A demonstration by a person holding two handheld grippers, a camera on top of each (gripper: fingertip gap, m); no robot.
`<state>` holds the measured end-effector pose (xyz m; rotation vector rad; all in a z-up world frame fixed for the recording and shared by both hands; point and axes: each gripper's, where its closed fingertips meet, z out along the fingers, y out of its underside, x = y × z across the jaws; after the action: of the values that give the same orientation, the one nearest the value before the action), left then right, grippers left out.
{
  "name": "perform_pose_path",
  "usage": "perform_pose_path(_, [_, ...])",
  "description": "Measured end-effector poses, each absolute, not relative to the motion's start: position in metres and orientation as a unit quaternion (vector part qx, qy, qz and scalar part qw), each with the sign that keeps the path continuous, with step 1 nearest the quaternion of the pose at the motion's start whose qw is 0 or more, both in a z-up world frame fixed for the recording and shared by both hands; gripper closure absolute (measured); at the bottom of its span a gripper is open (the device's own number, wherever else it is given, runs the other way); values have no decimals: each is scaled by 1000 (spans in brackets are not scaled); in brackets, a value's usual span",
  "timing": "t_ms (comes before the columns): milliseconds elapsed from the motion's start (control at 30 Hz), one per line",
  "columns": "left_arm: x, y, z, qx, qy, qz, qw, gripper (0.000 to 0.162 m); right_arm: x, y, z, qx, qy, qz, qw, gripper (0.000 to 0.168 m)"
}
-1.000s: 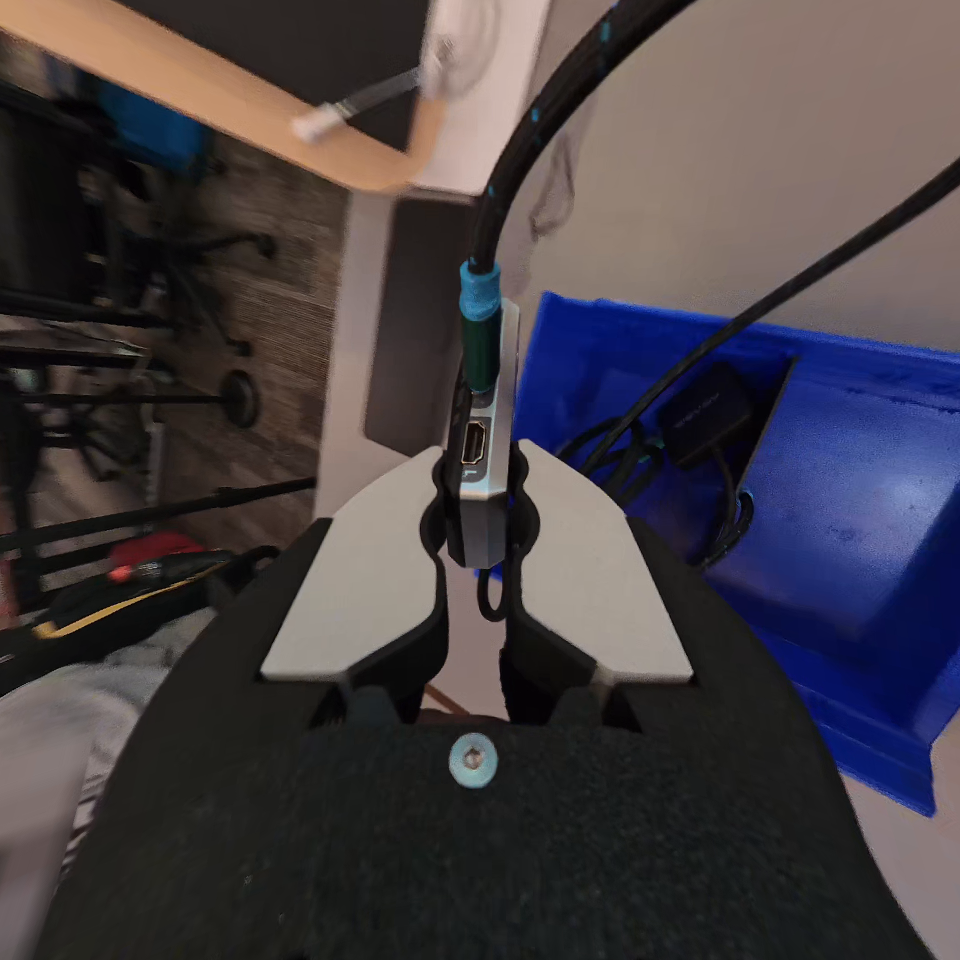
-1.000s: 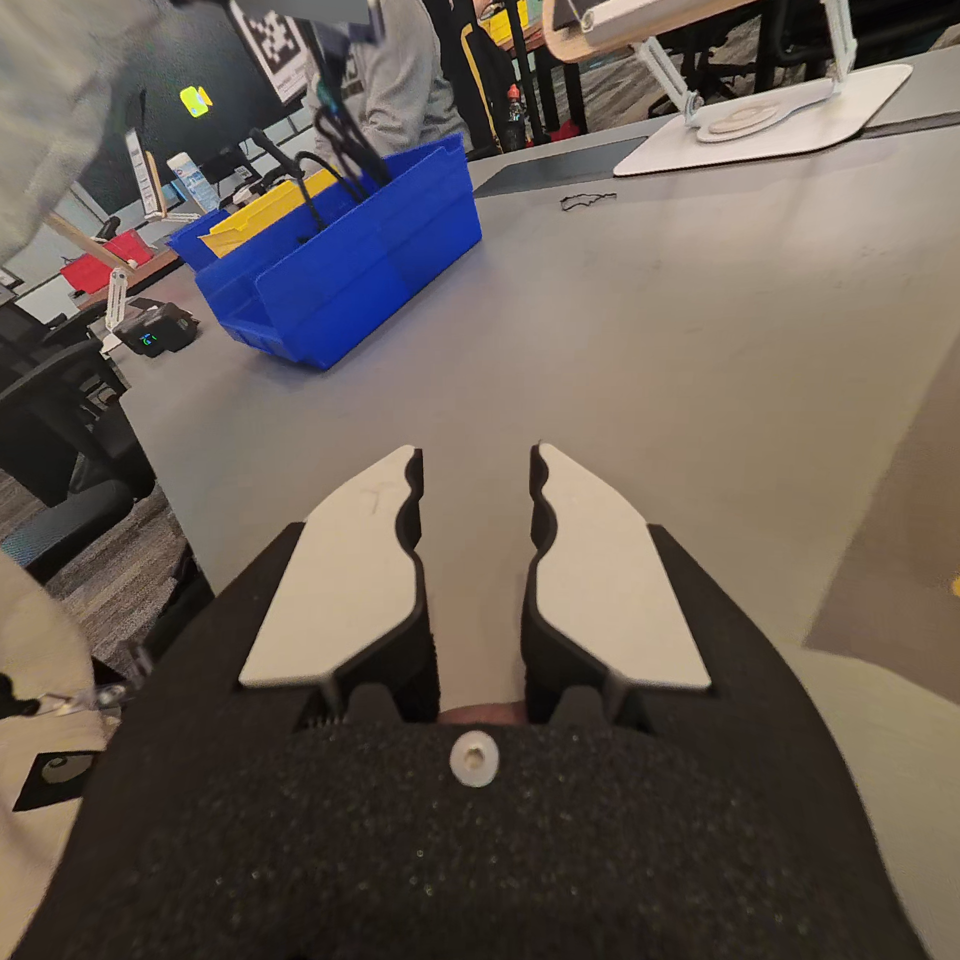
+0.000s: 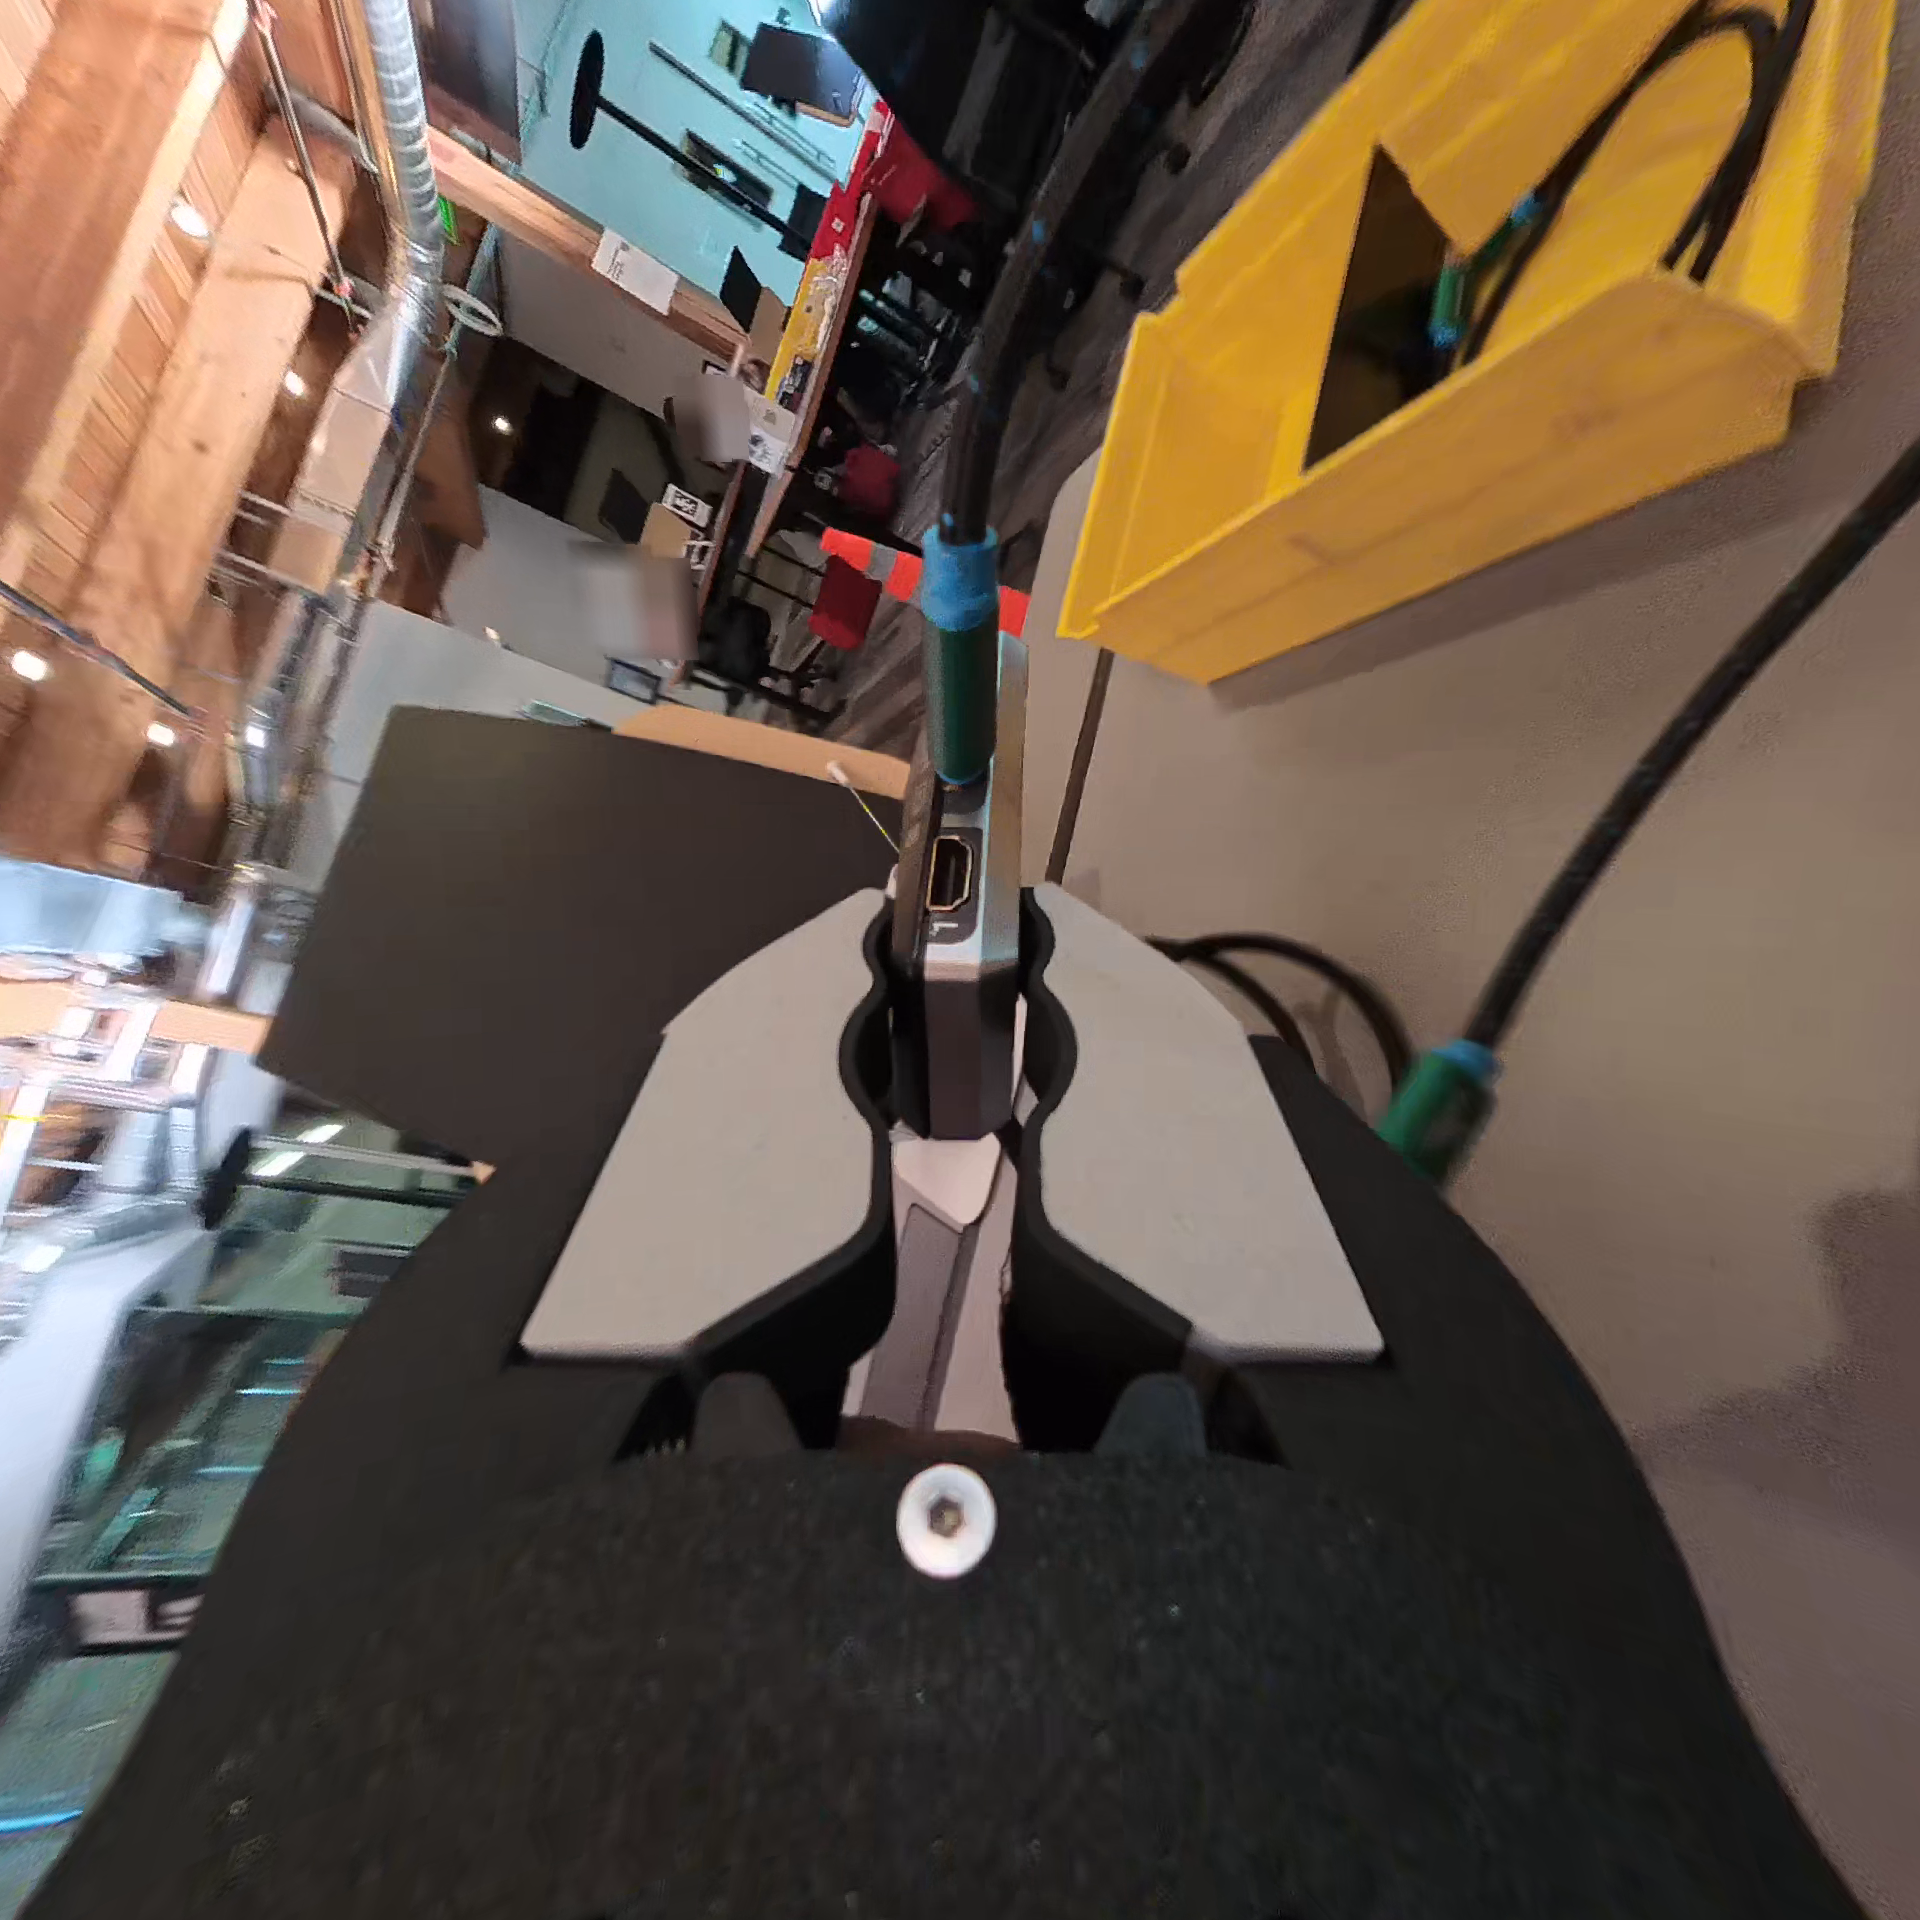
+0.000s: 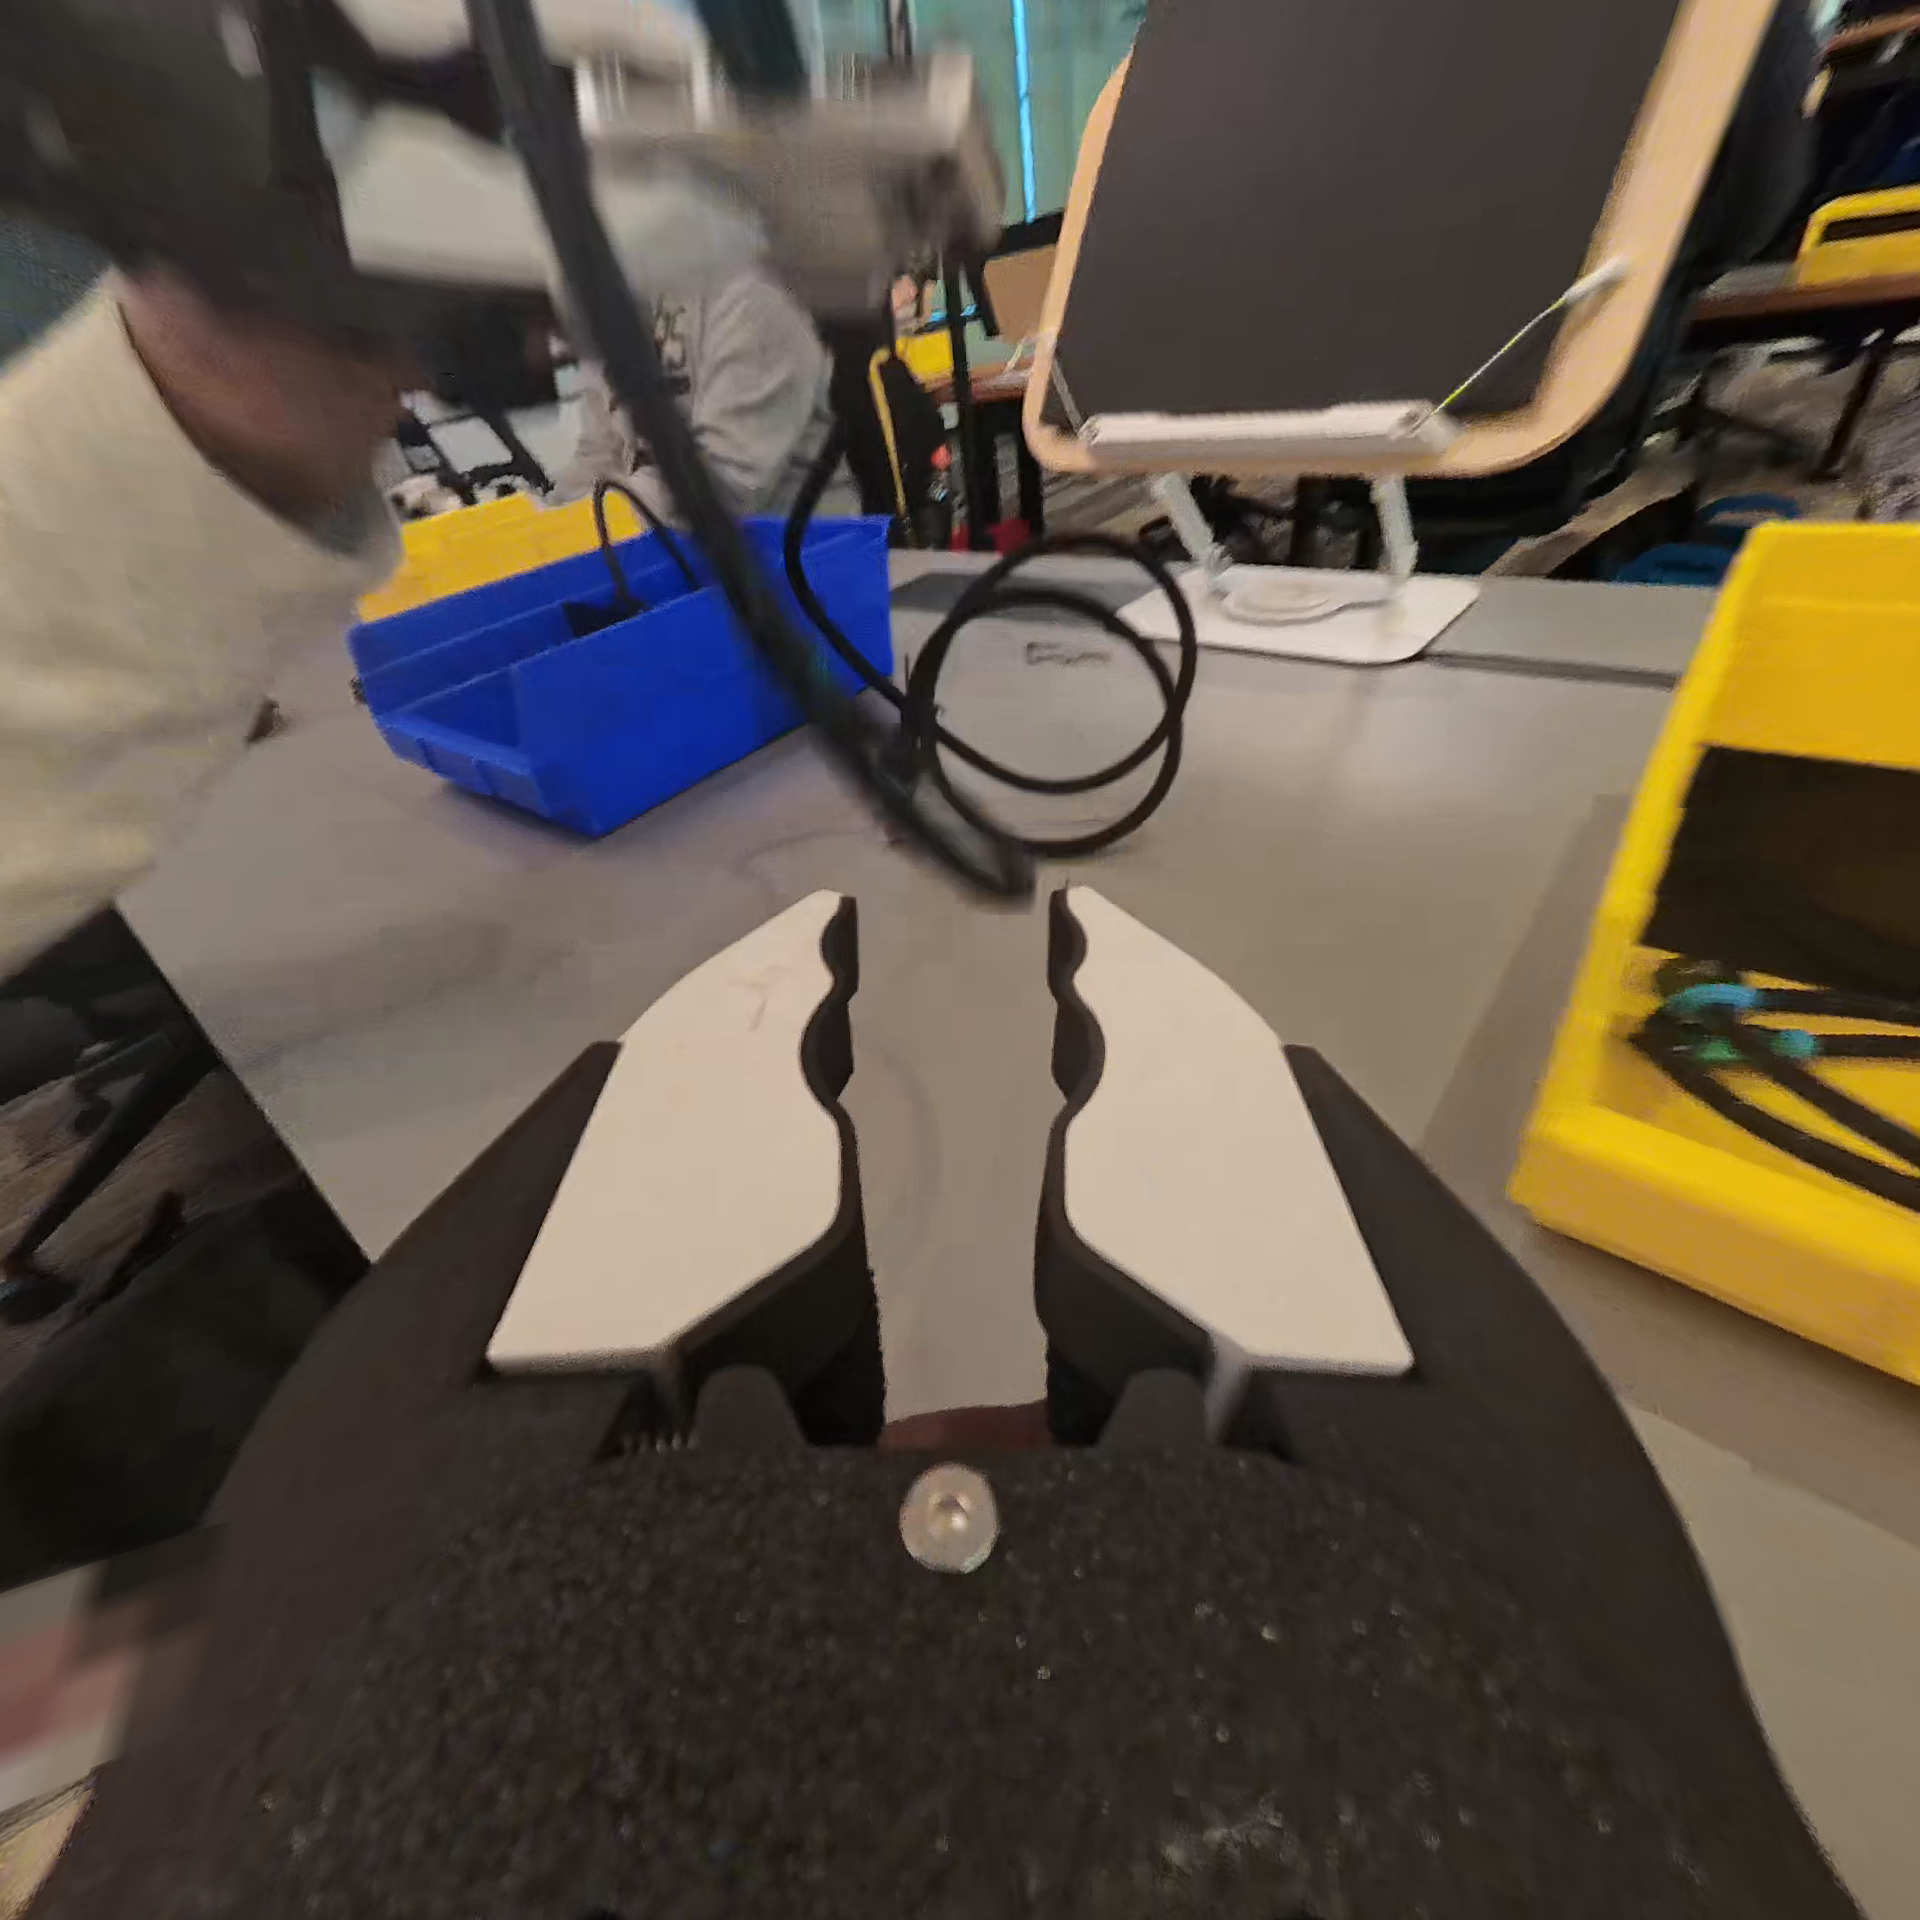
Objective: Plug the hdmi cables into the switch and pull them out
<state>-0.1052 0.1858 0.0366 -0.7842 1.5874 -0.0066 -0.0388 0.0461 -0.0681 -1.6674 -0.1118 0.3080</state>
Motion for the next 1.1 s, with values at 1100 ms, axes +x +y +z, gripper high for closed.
perform_pose_path(1100, [-92, 110, -53, -255, 677, 67, 687, 140, -78, 85, -51, -798, -73, 135, 583, 147])
